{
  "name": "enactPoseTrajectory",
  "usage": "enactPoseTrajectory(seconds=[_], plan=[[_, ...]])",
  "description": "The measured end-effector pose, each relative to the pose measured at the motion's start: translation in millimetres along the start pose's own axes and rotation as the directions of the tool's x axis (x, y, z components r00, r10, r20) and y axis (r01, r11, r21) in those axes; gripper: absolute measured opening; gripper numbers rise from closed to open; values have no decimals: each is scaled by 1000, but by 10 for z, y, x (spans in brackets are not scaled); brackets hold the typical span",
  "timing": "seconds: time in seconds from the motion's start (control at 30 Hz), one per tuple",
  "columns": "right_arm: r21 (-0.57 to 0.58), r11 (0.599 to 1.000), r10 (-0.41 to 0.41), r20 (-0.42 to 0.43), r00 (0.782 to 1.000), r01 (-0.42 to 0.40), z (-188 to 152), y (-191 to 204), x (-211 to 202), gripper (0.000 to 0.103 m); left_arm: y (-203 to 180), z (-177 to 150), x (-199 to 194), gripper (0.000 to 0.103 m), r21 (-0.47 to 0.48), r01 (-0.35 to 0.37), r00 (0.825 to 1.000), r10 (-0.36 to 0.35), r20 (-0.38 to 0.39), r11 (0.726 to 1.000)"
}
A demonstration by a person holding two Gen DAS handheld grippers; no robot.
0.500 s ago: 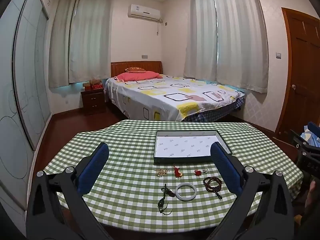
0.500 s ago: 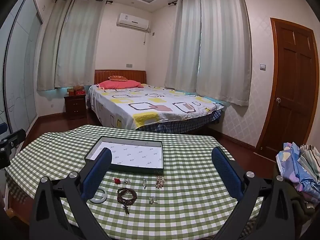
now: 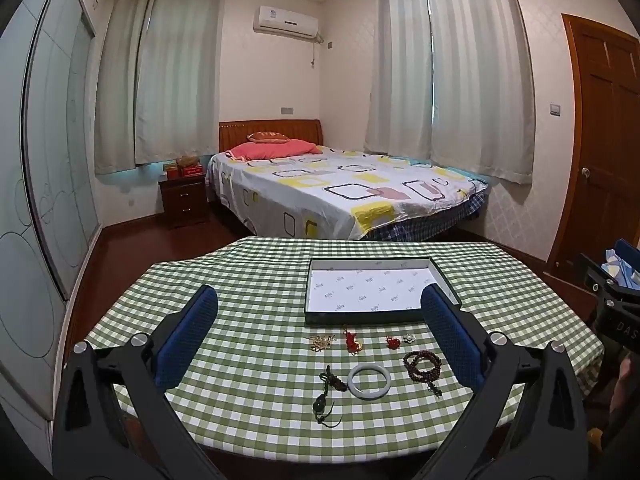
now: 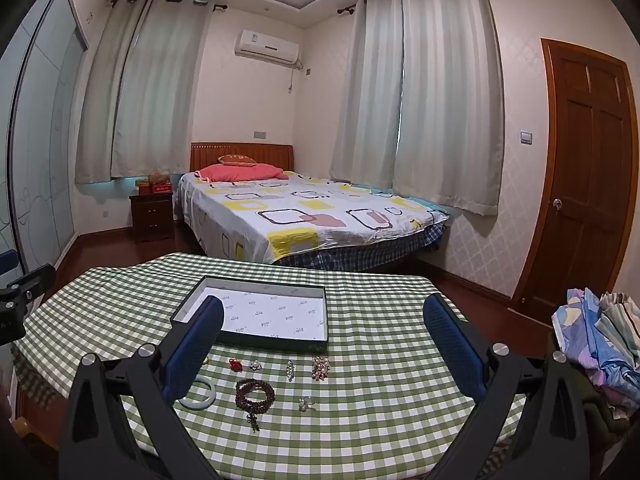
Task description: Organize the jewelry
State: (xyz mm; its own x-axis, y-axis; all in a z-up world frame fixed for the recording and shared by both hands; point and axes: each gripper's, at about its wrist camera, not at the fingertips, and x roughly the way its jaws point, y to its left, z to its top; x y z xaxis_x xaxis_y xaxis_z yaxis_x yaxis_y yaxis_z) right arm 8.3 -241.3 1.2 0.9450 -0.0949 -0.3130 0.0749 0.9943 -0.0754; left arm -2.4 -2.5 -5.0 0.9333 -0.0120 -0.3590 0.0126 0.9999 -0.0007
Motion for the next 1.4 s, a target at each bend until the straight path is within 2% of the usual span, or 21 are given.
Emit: enactPoseTrajectory(seconds=[1.4], plan=[[-9, 1000, 3, 7, 1000, -3, 41, 10, -30, 97, 9, 37, 4, 99, -6, 1, 1000, -1, 3, 1000]])
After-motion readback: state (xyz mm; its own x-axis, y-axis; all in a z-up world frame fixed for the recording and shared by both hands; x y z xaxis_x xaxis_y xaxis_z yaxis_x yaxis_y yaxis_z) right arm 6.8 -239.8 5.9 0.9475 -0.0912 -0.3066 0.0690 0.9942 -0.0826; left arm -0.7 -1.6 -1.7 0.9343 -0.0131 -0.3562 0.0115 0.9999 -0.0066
